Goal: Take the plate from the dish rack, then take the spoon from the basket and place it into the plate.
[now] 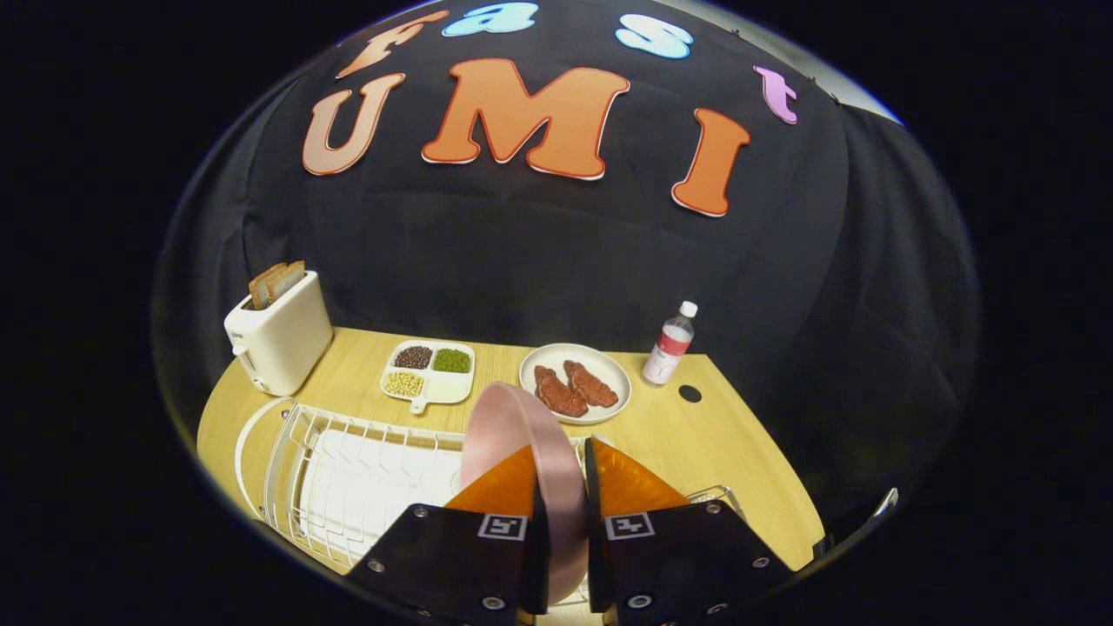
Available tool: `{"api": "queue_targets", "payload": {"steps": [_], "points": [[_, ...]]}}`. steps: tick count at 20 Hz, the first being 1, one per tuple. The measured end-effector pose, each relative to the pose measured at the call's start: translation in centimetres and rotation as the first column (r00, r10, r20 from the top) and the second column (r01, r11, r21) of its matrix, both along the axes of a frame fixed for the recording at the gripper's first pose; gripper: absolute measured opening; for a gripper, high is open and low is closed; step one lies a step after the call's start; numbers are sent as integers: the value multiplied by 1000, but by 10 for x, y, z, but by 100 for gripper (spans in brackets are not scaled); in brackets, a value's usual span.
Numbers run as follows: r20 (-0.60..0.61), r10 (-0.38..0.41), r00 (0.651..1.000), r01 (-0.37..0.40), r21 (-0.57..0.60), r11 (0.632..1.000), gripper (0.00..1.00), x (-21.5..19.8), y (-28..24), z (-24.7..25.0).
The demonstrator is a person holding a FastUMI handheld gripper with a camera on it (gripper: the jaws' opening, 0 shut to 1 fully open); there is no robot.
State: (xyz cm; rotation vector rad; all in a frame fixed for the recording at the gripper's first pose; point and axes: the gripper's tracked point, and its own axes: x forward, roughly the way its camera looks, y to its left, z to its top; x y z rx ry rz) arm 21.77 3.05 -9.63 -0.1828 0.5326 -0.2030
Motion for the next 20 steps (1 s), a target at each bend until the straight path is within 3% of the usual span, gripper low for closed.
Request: {"api": "queue_targets", "payload": {"steps": [2, 7, 14, 20], "points": [[16, 20, 1000, -20, 59, 998, 15, -6, 10, 9], [30, 38, 999, -40, 63, 997, 15, -38, 3, 18], [27, 99, 995, -102, 167, 981, 15, -115, 10, -1], [-8, 141, 990, -132, 303, 944, 15, -184, 21, -39]]}}
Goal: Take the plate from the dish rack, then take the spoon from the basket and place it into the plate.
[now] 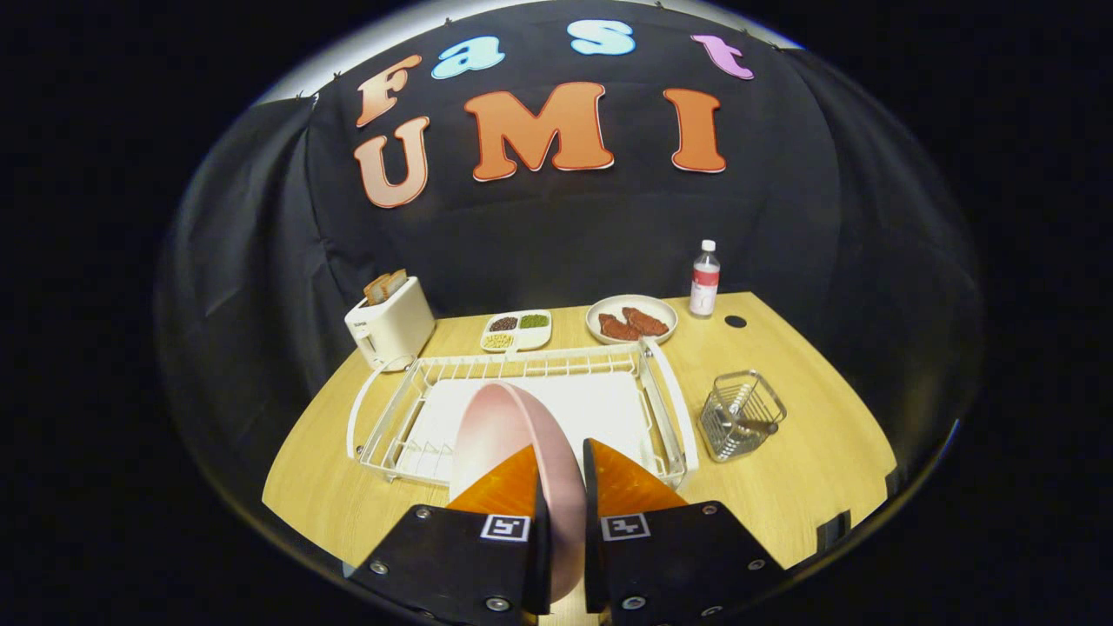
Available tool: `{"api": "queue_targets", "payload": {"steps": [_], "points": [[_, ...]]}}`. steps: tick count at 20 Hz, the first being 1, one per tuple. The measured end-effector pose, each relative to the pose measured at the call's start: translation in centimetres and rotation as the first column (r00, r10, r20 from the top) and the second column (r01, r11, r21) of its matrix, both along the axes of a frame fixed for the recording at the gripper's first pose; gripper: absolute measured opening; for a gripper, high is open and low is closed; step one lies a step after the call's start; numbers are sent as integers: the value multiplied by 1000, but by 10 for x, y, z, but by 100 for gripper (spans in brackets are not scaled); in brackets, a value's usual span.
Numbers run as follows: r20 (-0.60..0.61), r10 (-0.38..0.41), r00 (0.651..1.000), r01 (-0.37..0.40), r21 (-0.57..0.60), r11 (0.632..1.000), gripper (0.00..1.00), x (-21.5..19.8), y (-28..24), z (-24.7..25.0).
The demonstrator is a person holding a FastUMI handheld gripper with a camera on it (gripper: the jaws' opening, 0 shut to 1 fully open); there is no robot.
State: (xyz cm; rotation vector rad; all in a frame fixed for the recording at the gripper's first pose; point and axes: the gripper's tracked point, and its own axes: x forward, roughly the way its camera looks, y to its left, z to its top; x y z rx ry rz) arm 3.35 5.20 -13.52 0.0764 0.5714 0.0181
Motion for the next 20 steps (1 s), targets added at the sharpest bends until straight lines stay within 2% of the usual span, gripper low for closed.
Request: {"api": "queue_targets", "payload": {"steps": [4, 10, 14, 20], "points": [[-20, 0, 1000, 1, 85, 996, 15, -34, 0, -25], [-64, -12, 998, 23, 176, 984, 15, -61, -2, -73], [-100, -15, 995, 38, 233, 972, 15, -67, -5, -104], [-173, -33, 984, 93, 347, 933, 15, -66, -8, -145]]}}
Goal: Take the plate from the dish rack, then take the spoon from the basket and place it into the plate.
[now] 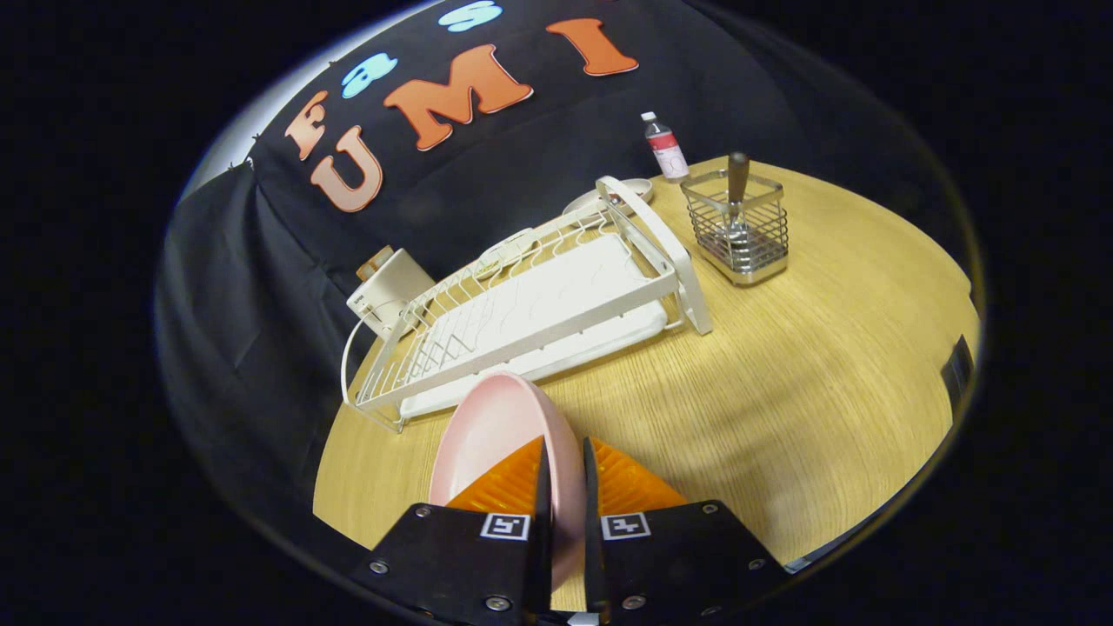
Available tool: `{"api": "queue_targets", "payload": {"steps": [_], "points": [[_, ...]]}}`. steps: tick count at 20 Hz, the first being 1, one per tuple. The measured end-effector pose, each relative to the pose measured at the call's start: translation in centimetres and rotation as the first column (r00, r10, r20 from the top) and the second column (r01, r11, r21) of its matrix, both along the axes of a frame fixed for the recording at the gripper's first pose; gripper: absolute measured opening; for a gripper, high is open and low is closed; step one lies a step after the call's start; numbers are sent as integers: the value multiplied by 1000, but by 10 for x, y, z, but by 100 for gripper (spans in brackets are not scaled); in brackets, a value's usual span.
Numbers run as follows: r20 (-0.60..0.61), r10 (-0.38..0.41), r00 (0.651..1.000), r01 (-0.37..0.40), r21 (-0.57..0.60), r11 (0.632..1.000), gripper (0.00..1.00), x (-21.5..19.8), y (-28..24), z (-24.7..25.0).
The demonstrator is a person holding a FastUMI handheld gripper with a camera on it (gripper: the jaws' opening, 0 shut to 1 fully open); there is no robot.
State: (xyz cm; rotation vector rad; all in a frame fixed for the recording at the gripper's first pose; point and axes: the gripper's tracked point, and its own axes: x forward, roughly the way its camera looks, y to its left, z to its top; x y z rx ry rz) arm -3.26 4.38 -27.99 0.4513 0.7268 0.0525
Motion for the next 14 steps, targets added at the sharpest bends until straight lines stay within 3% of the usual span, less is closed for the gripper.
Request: {"api": "queue_targets", "payload": {"steps": [6, 9, 14], "points": [[-16, 6, 1000, -8, -109, 994, 26, 5, -8, -18], [5, 16, 1000, -16, -105, 994, 26, 7, -6, -12], [72, 9, 997, 7, -207, 978, 50, 18, -33, 7]]}}
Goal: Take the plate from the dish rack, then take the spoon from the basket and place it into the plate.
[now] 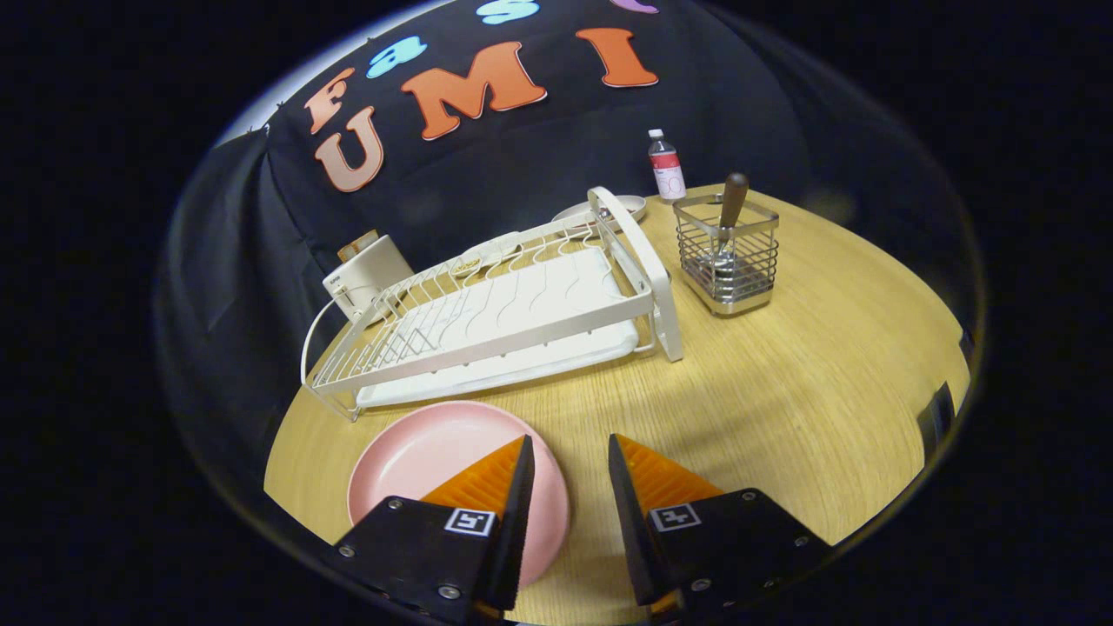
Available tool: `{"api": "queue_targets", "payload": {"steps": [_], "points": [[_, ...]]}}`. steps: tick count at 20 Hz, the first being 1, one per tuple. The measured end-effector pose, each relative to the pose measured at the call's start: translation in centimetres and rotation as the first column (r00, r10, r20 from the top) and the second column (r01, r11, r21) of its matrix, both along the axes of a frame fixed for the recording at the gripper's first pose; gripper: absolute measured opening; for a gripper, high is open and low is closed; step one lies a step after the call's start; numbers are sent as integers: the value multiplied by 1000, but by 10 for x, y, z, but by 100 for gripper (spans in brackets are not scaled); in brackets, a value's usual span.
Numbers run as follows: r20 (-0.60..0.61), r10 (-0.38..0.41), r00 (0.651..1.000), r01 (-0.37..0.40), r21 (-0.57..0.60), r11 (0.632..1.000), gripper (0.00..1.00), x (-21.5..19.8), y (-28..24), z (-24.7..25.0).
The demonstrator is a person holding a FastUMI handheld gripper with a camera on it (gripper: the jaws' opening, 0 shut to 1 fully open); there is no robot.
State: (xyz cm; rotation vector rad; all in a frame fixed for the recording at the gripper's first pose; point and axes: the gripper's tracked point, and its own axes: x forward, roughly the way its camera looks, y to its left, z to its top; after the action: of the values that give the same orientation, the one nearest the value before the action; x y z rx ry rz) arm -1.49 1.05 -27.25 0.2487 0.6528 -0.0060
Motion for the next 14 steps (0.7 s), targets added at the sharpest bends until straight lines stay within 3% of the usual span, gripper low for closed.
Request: {"api": "queue_targets", "payload": {"steps": [1, 3, 4, 6, 14], "points": [[21, -5, 1000, 5, -21, 1000, 54, 4, -8, 7], [59, -14, 998, 17, -61, 998, 70, 10, -24, 23], [80, -20, 997, 26, -82, 996, 83, 14, -31, 31], [127, -38, 991, 53, -117, 992, 95, 21, -48, 47], [386, -83, 919, 207, -291, 934, 98, 59, -107, 117]]}}
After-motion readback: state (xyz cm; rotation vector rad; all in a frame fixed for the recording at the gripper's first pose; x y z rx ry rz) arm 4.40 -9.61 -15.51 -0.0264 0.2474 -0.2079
